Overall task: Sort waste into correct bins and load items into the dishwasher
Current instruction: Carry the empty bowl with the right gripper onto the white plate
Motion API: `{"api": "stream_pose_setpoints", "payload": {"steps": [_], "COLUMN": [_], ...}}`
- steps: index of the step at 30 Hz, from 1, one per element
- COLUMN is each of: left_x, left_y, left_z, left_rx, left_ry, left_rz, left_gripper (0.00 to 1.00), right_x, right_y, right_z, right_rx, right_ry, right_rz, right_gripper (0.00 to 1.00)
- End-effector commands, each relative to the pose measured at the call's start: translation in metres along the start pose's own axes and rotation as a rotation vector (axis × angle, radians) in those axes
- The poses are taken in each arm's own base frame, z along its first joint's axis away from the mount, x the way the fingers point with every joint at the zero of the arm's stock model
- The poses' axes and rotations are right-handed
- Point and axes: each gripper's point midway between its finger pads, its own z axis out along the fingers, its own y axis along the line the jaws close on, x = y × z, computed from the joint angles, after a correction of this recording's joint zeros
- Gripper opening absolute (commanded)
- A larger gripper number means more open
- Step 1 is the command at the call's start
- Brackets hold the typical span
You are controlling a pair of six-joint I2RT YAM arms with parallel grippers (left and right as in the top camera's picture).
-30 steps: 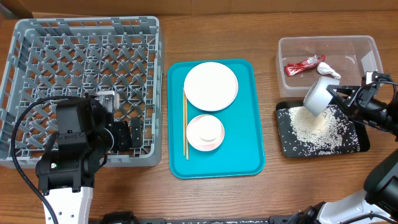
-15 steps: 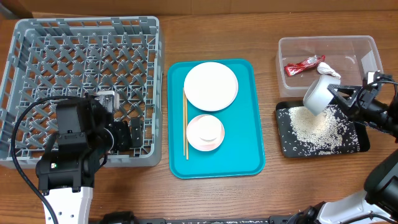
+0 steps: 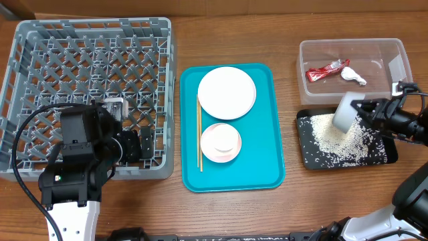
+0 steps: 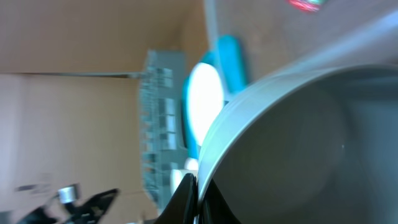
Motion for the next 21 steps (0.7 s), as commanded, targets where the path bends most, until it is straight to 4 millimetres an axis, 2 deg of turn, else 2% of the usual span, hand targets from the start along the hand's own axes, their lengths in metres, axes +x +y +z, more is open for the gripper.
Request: {"api": "stream_pose_setpoints", "payload": {"steps": [1,5,8,11,17,18,21], "left_x": [-0.008,-0.008,-0.008,-0.008,-0.009,-0.009,-0.009], "left_y": [-0.004,-0.004,-0.004,-0.004,-0.004,-0.004,-0.004], "left_z": [-0.005,-0.005,-0.005,-0.005,-0.005,-0.005,-0.005], "left_rx": [0.015,0.014,0.014,0.014,0.014,0.014,0.014], "left_ry": [-0.024,-0.024,-0.024,-0.024,-0.025,-0.028,-0.027], "left_rz": [-0.011,-0.011,-0.011,-0.011,-0.011,-0.010,-0.011], "left_gripper": [1.00,1.00,1.00,1.00,1.00,1.00,1.00], "right_x": [0.000,-0.001,0.005,0.017,0.026,0.032,0.048], "right_y": [-0.020,-0.036,-0.034,-0.020,0.022,0.039,0.053], "right_z": [-0.002,0.002,0.014,0.025,0.021,0.026,0.042], "right_rx": [0.102,0.204,0.228,0.249,0.379,0.391,0.429], "right_ry": [0.012,0.032,0.075,0.153,0.230,0.248,0.310], "right_rz": [-0.016,-0.006,-0.014,-0.040,-0.163,-0.223,-0.321], "right_gripper": [0.04,0.04,0.04,0.04,0.04,0.04,0.04]}}
